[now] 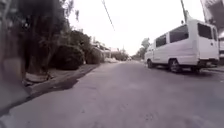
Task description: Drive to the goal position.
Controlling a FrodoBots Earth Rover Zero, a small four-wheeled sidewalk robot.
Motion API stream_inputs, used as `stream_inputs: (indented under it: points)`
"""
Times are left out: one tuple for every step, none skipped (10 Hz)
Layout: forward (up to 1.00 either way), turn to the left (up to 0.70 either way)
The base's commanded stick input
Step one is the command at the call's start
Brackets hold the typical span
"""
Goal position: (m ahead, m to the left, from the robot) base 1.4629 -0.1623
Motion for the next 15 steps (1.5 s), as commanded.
stream_inputs:
  points:
    - [1.00, 0.00]
    - [1.00, 0.00]
    - [1.00, 0.00]
    - [1.00, 0.00]
    - [1.00, 0.00]
    - [1.00, 0.00]
    - [1.00, 0.00]
    - [1.00, 0.00]
    - [1.00, 0.00]
    - [1.00, 0.00]
    - [1.00, 0.00]
    - [1.00, 0.00]
    - [1.00, 0.00]
    - [1.00, 0.00]
    - [1.00, -0.07]
